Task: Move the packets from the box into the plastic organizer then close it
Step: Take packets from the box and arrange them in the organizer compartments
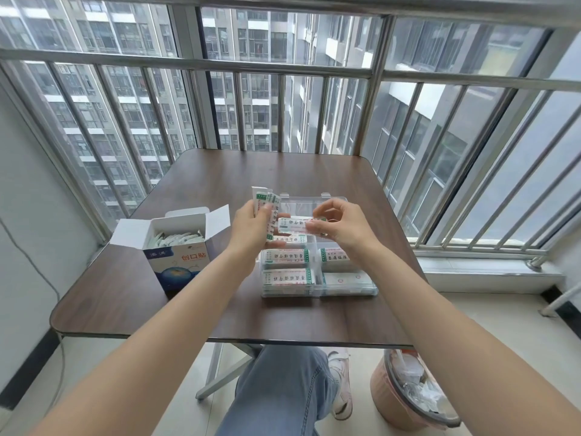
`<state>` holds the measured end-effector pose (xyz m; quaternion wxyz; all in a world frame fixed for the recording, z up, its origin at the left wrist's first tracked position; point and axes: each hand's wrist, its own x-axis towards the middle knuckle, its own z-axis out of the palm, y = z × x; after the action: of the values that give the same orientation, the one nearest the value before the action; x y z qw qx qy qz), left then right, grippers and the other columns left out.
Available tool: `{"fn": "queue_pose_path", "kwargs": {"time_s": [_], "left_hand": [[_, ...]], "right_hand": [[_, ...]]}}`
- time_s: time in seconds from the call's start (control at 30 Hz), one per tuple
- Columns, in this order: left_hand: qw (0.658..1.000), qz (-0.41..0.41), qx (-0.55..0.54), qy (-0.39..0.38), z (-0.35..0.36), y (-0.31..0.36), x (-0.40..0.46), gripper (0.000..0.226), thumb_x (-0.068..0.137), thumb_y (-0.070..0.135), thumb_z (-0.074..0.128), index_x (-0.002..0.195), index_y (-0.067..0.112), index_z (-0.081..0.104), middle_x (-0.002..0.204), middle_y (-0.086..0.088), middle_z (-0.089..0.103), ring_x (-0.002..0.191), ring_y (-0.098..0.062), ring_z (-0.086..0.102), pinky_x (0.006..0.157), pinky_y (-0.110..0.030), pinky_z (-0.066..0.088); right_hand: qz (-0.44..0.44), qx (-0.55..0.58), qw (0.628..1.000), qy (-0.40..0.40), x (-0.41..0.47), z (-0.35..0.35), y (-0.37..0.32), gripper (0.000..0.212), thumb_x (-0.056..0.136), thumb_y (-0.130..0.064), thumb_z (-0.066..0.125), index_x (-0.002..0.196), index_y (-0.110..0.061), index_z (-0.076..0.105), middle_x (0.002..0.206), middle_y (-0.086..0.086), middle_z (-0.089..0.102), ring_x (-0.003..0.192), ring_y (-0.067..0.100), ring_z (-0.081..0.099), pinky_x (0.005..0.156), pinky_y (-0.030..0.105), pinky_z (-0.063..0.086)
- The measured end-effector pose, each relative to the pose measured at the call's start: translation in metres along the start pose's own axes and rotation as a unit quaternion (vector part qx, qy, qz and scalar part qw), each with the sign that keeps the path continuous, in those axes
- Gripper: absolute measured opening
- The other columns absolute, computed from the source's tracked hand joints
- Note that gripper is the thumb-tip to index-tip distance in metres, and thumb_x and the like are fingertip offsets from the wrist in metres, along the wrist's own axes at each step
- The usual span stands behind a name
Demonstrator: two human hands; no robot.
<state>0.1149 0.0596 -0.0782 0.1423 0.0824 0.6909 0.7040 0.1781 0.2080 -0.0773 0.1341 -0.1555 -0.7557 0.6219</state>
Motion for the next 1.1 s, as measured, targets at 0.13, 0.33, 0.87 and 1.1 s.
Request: {"fn": "queue_pose_path", "kwargs": {"time_s": [0.13, 0.33, 0.87, 1.1], "left_hand": [[0.978, 0.094, 0.182, 0.040, -0.003, -0.011, 0.009, 0.015, 0.102, 0.021, 0.037, 0.099, 0.015, 0.050, 0.092, -0.001, 0.065, 0.063, -0.018, 0.062, 0.051, -0.033, 0.055], [0.954, 0.125, 0.260, 0.088, -0.005, -0.021, 0.018, 0.016, 0.102, 0.023, 0.035, 0.097, 0.014, 0.048, 0.103, -0.004, 0.068, 0.071, -0.024, 0.055, 0.074, -0.041, 0.050], [0.922, 0.093, 0.373, 0.046, -0.009, -0.028, 0.025, 0.017, 0.102, 0.026, 0.035, 0.097, 0.017, 0.049, 0.097, 0.002, 0.065, 0.085, -0.023, 0.058, 0.071, -0.035, 0.044], [0.936, 0.106, 0.332, 0.044, -0.011, -0.031, 0.026, 0.018, 0.101, 0.027, 0.038, 0.093, 0.017, 0.050, 0.098, 0.001, 0.069, 0.076, -0.026, 0.062, 0.073, -0.041, 0.052]], "right_hand": [[0.005, -0.015, 1.000, 0.000, 0.011, 0.004, -0.001, 0.015, 0.078, 0.006, 0.070, 0.091, -0.002, 0.067, 0.080, 0.007, 0.064, 0.070, 0.013, 0.064, 0.065, 0.018, 0.056], [0.027, -0.081, 0.996, 0.006, 0.027, 0.018, 0.006, 0.012, 0.079, 0.001, 0.071, 0.082, -0.010, 0.067, 0.086, 0.012, 0.068, 0.077, 0.018, 0.066, 0.062, 0.019, 0.052], [-0.050, -0.337, 0.940, -0.005, 0.033, 0.042, 0.018, 0.011, 0.079, -0.014, 0.073, 0.075, -0.020, 0.066, 0.085, 0.002, 0.068, 0.085, 0.018, 0.064, 0.079, 0.032, 0.052], [-0.048, -0.382, 0.923, -0.004, 0.031, 0.047, 0.016, 0.002, 0.081, -0.015, 0.072, 0.081, -0.016, 0.070, 0.091, 0.003, 0.068, 0.092, 0.022, 0.063, 0.083, 0.039, 0.053]]}}
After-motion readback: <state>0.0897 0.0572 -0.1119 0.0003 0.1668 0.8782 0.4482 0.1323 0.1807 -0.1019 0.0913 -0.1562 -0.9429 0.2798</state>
